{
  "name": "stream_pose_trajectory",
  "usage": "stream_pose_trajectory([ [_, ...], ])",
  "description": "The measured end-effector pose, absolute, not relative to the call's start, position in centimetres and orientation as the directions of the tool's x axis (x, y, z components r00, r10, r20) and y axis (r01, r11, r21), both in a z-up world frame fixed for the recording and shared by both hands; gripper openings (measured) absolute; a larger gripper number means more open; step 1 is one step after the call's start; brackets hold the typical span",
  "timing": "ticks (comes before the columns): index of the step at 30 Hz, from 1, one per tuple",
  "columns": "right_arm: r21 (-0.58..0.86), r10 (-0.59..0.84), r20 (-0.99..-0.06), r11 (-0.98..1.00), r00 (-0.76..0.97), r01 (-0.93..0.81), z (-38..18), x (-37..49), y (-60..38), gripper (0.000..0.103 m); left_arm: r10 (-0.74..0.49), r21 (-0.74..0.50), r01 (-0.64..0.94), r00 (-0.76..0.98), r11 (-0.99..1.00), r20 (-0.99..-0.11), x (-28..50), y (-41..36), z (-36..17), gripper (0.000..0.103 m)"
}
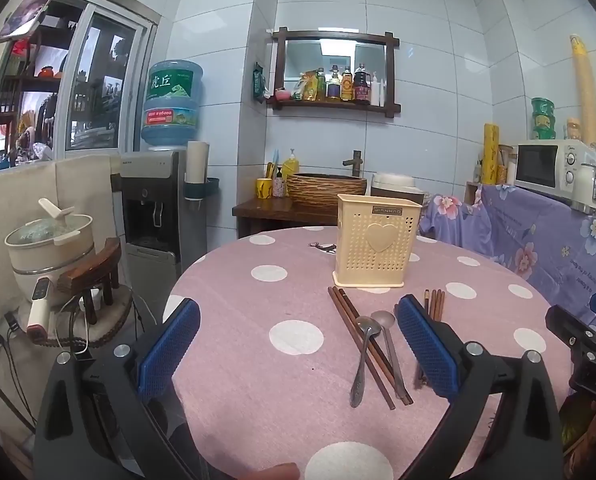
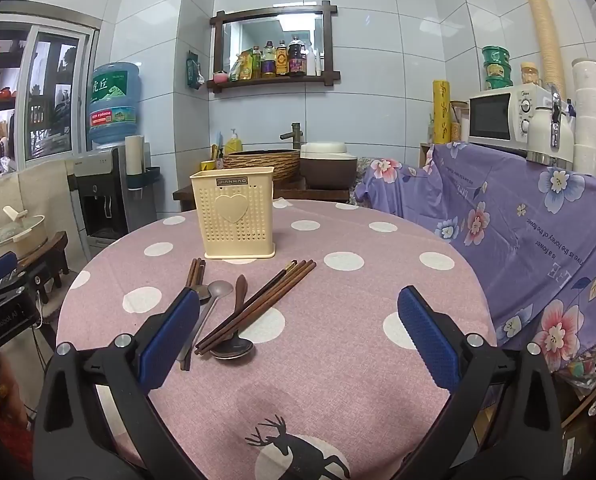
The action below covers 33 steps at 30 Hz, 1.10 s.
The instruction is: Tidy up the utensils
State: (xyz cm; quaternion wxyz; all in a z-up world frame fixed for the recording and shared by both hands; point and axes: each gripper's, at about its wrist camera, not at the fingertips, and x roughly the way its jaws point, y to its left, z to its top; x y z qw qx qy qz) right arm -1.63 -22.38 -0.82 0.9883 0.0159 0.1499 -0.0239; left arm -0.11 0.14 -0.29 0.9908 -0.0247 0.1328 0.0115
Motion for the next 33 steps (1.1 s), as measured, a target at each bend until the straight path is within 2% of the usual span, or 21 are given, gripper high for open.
stream_pose_trajectory([
  [33,0.026,-0.041,-0.300,0.998,0.953,0.051,-0.86,-1.63,-22.35,0.098,0.014,-0.037,-0.024,0.964,0.999,-0.264,-0.32,-0.19,-0.37,0.098],
])
